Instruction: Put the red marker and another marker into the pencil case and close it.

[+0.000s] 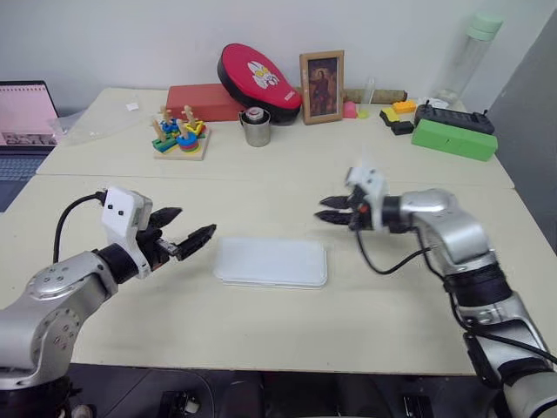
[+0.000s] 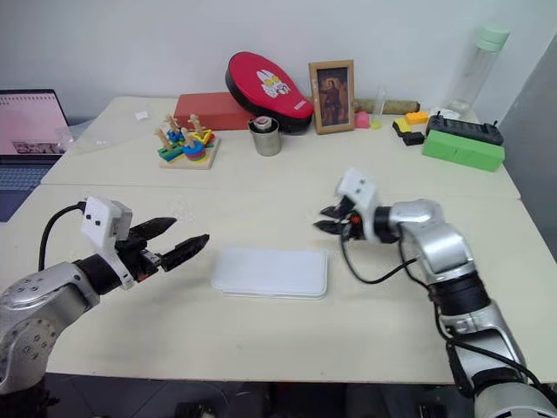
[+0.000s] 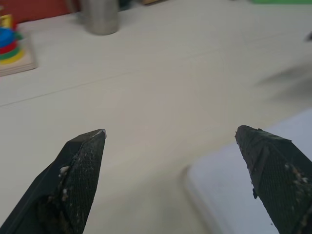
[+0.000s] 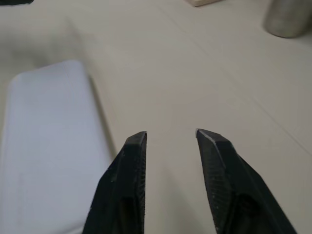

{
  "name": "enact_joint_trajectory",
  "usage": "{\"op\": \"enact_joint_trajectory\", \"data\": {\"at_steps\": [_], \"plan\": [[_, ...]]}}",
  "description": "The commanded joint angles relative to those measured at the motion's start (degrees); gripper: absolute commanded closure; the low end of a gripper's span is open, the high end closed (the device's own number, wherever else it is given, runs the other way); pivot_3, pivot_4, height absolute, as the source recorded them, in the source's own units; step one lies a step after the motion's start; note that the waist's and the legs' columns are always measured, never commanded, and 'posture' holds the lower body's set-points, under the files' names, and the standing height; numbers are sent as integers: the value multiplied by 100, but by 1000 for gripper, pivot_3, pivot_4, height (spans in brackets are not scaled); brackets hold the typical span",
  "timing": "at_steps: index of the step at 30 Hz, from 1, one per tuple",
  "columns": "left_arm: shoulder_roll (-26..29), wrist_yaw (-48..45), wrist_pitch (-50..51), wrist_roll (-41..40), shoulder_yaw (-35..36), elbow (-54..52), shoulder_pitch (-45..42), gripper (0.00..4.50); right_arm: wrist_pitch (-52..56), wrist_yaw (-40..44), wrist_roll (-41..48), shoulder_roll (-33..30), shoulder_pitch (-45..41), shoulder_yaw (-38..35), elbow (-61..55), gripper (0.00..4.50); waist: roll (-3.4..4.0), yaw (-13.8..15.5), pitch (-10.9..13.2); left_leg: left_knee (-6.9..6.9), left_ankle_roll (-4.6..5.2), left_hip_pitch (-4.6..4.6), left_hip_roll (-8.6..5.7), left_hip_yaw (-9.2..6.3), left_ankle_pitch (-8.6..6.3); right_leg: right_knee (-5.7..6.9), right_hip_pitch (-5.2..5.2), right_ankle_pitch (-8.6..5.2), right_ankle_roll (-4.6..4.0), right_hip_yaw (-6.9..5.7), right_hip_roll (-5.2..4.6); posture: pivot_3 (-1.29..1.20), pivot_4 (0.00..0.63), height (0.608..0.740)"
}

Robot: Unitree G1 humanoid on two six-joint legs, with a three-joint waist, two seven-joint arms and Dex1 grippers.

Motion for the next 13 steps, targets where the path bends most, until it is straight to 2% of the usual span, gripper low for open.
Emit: {"op": "enact_joint_trajectory", "data": {"at_steps": [1,3,4,8,13], "plan": [[184,-119,-395,349,142,490,-298,0,41,-17,246,-317,294,-493,-231,1820,0,-27,0,0,0,-1,0,2,0,-1,0,0,0,2,0,0,150,740],[290,-248,-474,439,188,729,-416,0,47,-38,302,-480,515,-647,-312,1517,-1,-28,1,0,0,-3,0,0,0,-1,0,-1,0,-2,0,0,150,740],[369,-317,-524,492,223,873,-472,0,65,-48,336,-553,630,-722,-361,1132,-1,-30,1,0,0,-4,0,2,0,-3,0,-2,0,0,-1,0,150,740],[707,-628,-623,563,437,1331,-570,0,178,-151,468,-741,881,-933,-577,77,4,-81,4,0,1,-6,0,3,0,-1,-5,-2,1,1,-1,0,150,740],[879,-906,-686,626,382,1562,-651,0,247,-279,514,-799,959,-1007,-685,27,4,-77,4,0,1,-6,0,7,0,0,-7,-2,2,4,-1,0,150,740]]}}
